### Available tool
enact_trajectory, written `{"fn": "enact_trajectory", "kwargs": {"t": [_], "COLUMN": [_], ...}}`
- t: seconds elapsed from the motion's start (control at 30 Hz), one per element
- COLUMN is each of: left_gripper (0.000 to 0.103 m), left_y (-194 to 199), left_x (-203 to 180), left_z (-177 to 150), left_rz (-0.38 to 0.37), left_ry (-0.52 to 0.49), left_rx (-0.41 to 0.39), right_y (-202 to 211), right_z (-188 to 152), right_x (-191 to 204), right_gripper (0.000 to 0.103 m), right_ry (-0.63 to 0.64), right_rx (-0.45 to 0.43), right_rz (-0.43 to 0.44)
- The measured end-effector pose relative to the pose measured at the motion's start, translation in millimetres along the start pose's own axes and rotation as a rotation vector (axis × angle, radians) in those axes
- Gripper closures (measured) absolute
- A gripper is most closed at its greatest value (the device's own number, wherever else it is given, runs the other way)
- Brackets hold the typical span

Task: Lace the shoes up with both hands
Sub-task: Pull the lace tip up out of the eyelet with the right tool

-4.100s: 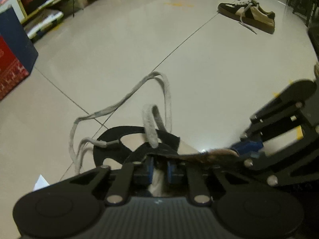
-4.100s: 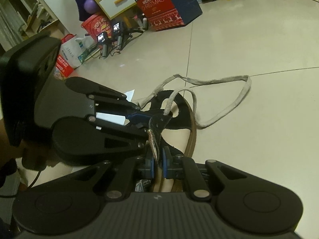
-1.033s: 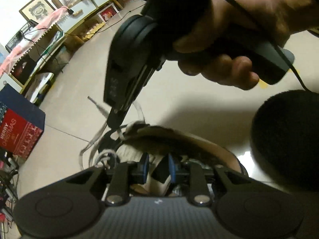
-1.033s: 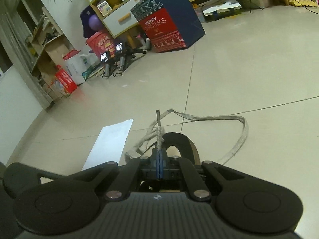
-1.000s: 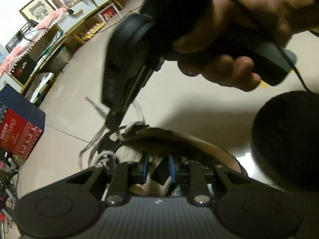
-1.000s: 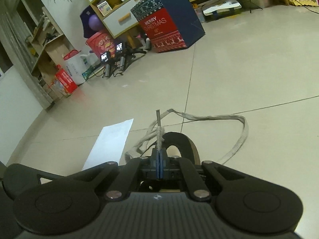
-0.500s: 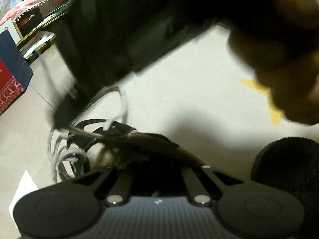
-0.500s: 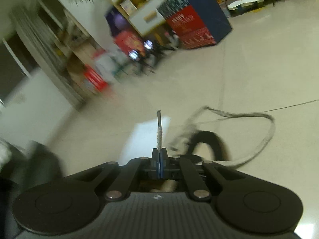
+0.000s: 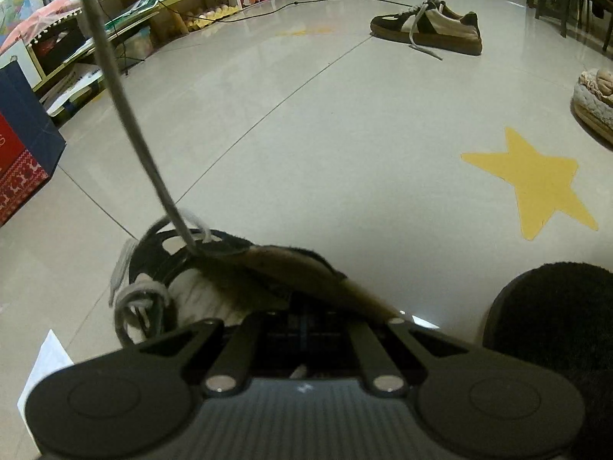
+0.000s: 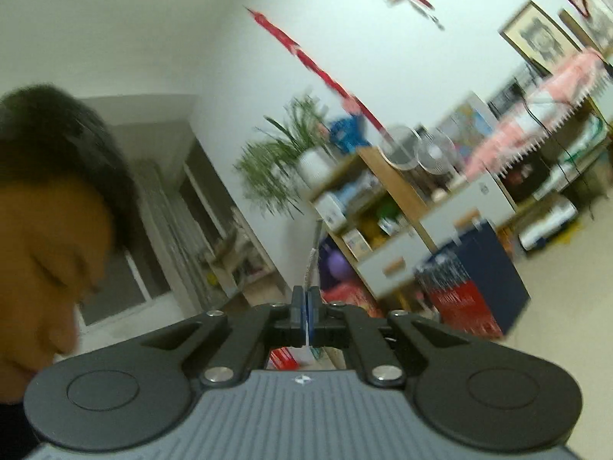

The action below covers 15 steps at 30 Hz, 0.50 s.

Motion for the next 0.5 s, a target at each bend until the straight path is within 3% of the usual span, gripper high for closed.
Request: {"fn": "enact_trajectory", "kwargs": {"t": [0.07, 0.13, 0.27, 0.37, 0.43, 0.5], "left_gripper": [0.103, 0.103, 0.1, 0.085, 0.058, 0.055], "left_y": [1.7, 3.3, 9.7, 34.1, 52.8, 70.0], "left_x": [-0.4, 0.1, 2.1, 14.3, 25.9, 43.5], "left_z": [-0.6, -1.5, -0.4, 0.9, -0.8, -3.8], "left_rz": [-0.001, -0.001, -0.014, -0.008, -0.018, -0.054], "left_ry": [0.0, 0.0, -0.014, 0.015, 0.064, 0.149], "left_rx": [-0.001, -0.002, -0.007, -0.044, -0.064, -0.089], "right_y": [4.3, 8.4, 6.0, 18.0, 26.8, 38.1], "right_z": [5.0, 15.4, 12.1, -4.0, -19.2, -36.4], "right_x": [5.1, 17.9, -17.0, -60.7, -85.6, -114.2], "right_gripper": [0.101, 0.101, 0.101, 0.101, 0.101, 0.1], "right_ry": [-0.02, 0.049, 0.113, 0.069, 0.091, 0.063], "right_rx": [-0.028, -0.043, 0.011, 0.054, 0.102, 0.146], "right_rz": [0.019, 0.014, -0.155, -0.287, -0.398, -0.489]}}
Point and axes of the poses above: each gripper's, at about its wrist camera, not at the fingertips, and y roughly against the way its jaws point, x to its left, z to its top, the point moved 7 cm from there along -y, roughly the way its jaws point, and after that the axes turned 2 degrees about z, right-handed, at the moved point
